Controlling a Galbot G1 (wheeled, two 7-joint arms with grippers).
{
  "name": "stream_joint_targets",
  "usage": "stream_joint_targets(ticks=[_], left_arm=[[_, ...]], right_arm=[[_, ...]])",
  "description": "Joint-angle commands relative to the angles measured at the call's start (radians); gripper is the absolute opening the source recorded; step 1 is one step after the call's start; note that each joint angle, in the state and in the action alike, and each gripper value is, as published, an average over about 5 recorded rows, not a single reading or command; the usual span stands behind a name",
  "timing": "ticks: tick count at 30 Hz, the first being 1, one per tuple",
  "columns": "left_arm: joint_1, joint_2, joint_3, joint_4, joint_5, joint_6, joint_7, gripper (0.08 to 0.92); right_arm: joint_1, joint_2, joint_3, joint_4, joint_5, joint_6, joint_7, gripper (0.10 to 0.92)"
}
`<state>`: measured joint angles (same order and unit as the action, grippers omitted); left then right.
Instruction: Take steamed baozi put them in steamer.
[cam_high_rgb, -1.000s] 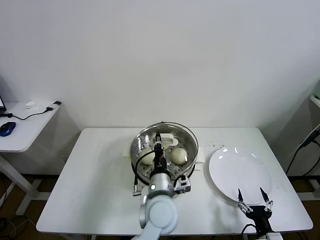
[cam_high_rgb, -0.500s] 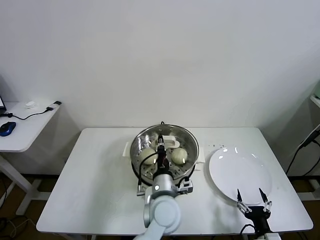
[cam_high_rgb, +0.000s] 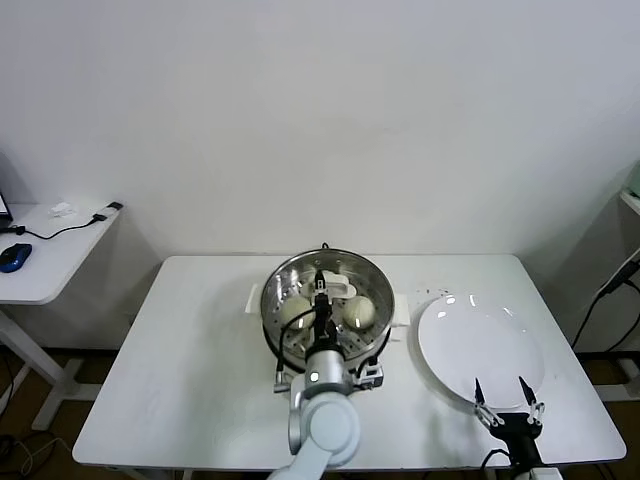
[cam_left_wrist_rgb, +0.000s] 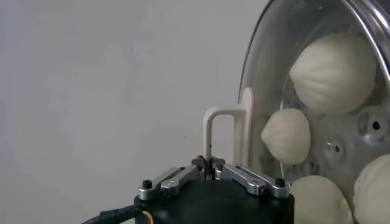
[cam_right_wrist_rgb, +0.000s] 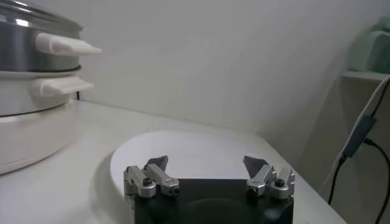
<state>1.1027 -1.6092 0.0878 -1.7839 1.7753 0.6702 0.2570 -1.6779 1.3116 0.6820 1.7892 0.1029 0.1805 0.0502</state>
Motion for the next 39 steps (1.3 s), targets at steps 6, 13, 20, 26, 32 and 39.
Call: stream_joint_targets(ticks=[6, 13, 20, 26, 32, 39], left_arm=[[0.010, -0.049, -0.006, 0.024, 0.005, -0.007, -0.032, 0.138], [0.013, -0.049, 0.009, -0.010, -0.020, -0.013, -0.023, 0.197], [0.052, -0.049, 0.052, -0.087, -0.039, -0.020, -0.003, 0.403], [0.093, -0.049, 0.074, -0.152, -0.059, -0.036, -0.008, 0.576], [0.161, -0.016, 0.083, -0.232, -0.114, -0.041, -0.009, 0.746], [0.214, 0.053, -0.020, -0.349, -0.478, -0.123, -0.179, 0.821]], right_arm=[[-0.003, -0.001, 0.002, 0.006, -0.004, 0.011, -0.006, 0.823], [-0.002, -0.004, 0.001, 0.007, -0.003, 0.010, -0.012, 0.823], [-0.004, -0.013, -0.002, 0.009, 0.004, 0.007, -0.025, 0.823], [-0.002, -0.022, -0.005, 0.005, 0.005, -0.001, -0.033, 0.823], [0.000, -0.026, -0.011, 0.001, 0.007, -0.008, -0.038, 0.823], [0.006, -0.033, -0.025, 0.005, 0.032, -0.001, -0.042, 0.823]])
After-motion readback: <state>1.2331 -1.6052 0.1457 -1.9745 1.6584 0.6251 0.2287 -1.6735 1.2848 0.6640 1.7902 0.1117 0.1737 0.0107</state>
